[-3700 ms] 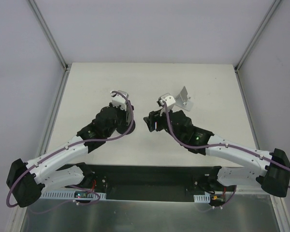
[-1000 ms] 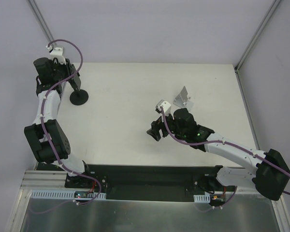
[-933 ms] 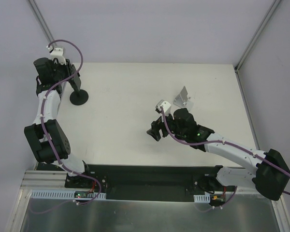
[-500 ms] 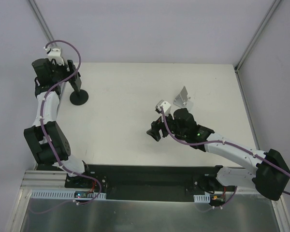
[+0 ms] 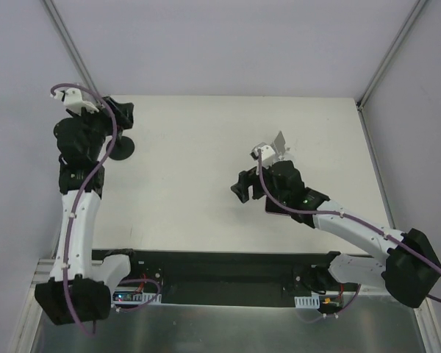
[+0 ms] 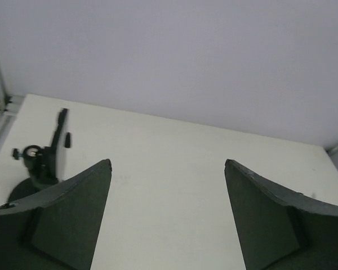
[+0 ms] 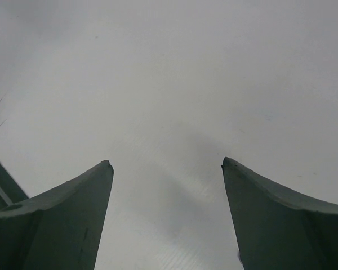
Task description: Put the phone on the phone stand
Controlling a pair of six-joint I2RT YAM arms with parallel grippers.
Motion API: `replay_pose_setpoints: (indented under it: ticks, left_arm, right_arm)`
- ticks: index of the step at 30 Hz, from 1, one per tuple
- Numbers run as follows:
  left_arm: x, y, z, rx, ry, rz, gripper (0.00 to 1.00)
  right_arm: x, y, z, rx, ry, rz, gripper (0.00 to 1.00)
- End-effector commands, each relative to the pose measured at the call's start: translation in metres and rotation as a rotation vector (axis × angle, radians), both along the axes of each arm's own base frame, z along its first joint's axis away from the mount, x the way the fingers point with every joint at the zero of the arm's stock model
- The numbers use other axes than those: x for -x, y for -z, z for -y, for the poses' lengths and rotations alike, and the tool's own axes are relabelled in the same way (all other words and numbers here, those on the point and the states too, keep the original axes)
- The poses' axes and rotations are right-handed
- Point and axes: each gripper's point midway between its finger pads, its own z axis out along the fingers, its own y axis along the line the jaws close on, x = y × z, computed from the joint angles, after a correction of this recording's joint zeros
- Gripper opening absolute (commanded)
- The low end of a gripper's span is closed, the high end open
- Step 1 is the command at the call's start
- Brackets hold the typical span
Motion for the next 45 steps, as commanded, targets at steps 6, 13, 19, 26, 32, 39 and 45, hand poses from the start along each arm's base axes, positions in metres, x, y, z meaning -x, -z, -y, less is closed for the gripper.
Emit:
replay_pose_setpoints:
  ticks: [6, 13, 19, 26, 32, 39, 45]
  left_arm:
    - [0.050, 0.059, 0.151, 0.133, 0.446, -0.158, 0.79]
    - [0.073, 0.090, 0.194, 0.061, 0.617, -0.243, 0.79]
    - [0.098, 0.086, 0.226, 0.139, 0.797, -0.301, 0.78]
    - [0.112, 0.068, 0.223, 0.129, 0.802, -0.240, 0.79]
    - [0.121, 0.079, 0.242, 0.130, 0.875, -0.291, 0.79]
    - [0.125, 0.087, 0.253, 0.114, 0.905, -0.320, 0.78]
    - [0.135, 0.088, 0.261, 0.083, 0.937, -0.315, 0.78]
  right_arm:
    - [-0.064, 0.000, 0.102, -0.306, 0.569, -0.186, 0.94]
    - [-0.090, 0.011, 0.170, -0.466, 0.821, -0.295, 0.97]
    - [-0.131, -0.002, 0.190, -0.527, 0.930, -0.307, 0.97]
    - [-0.173, 0.003, 0.168, -0.569, 0.835, -0.368, 0.97]
    - [-0.197, 0.017, 0.154, -0.521, 0.746, -0.362, 0.97]
    - [-0.216, 0.024, 0.145, -0.540, 0.737, -0.406, 0.97]
    - [-0.216, 0.040, 0.147, -0.540, 0.777, -0.457, 0.97]
